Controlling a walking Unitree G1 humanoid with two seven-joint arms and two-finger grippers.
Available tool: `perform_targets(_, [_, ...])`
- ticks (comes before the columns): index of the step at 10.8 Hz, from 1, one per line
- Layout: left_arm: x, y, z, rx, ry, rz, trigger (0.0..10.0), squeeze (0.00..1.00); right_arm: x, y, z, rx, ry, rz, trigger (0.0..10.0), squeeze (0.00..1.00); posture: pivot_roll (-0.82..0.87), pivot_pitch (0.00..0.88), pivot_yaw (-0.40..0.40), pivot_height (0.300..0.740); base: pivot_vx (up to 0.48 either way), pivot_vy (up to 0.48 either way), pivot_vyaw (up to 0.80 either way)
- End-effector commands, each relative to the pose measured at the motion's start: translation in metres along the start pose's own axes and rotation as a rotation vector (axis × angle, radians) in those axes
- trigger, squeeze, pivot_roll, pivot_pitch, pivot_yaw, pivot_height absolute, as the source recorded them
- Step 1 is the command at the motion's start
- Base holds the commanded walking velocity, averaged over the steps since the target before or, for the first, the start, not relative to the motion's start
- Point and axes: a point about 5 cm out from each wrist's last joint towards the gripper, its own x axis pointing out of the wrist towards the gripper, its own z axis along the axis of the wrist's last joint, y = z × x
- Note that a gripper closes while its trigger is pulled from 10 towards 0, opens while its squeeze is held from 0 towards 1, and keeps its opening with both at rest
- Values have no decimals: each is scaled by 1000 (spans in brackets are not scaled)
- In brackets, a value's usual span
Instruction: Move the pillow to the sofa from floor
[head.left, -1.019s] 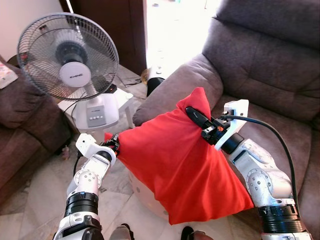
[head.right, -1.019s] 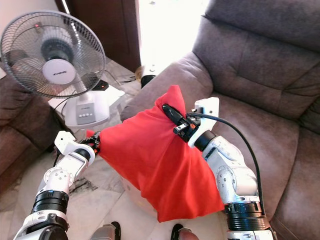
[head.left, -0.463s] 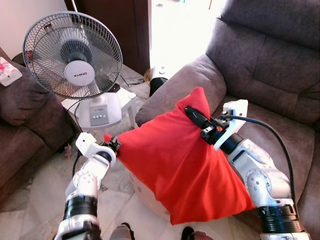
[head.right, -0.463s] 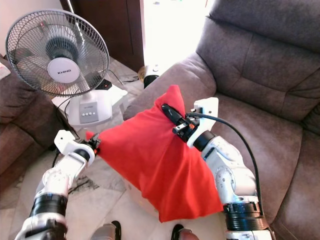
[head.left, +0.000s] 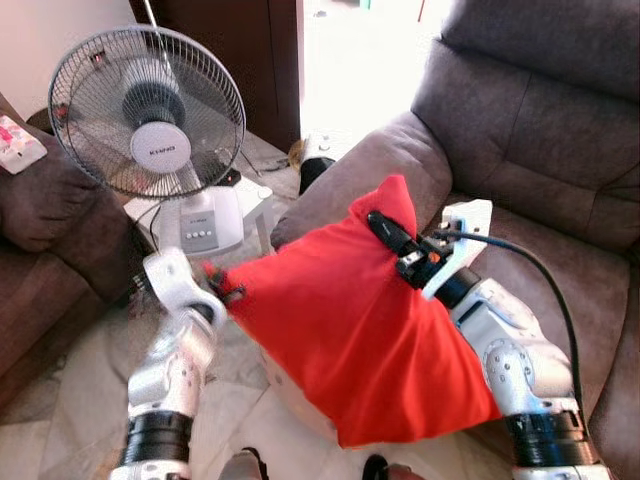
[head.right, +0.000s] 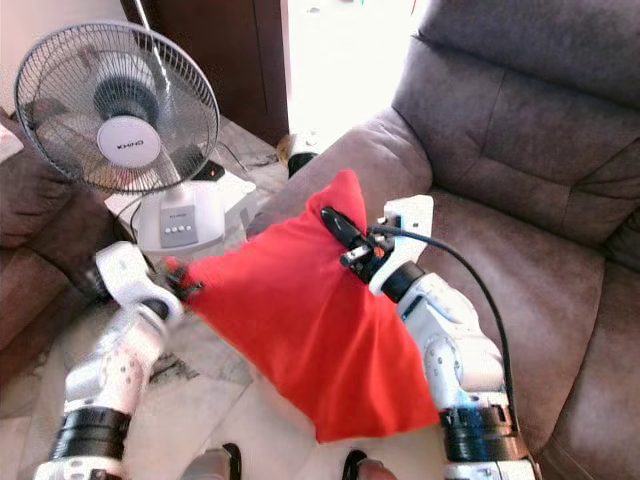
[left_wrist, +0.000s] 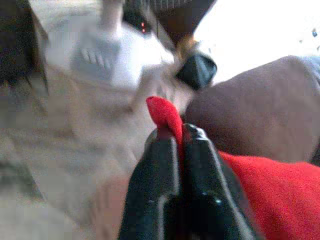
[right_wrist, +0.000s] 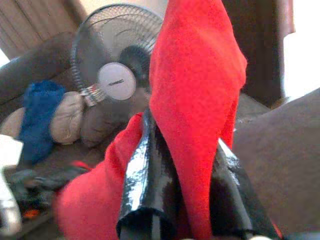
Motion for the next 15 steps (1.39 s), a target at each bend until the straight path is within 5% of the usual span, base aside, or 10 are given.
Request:
perform_targets(1, [-3, -9, 27, 63, -155, -27, 10000, 0, 5, -1, 29, -84, -129, -33, 10000, 0, 161, 124, 14, 740, 0, 0, 0])
perform_targets(5, [-14, -34, 82, 223, -436, -96, 10000, 0, -9, -43, 25, -333, -56, -454, 10000, 0, 164, 142, 7, 740, 0, 0, 0])
perform_targets(8, [-24, -45, 94, 341, -520, -174, 10000, 0, -40, -50, 1, -319, -42, -744, 10000, 0, 166, 153, 9, 740, 0, 0, 0])
perform_targets(15, [-27, -62, 67, 411, -448, -275, 10000, 0, -6, -23, 14, -261, -171, -681, 10000, 0, 157, 162, 3, 740, 0, 0, 0])
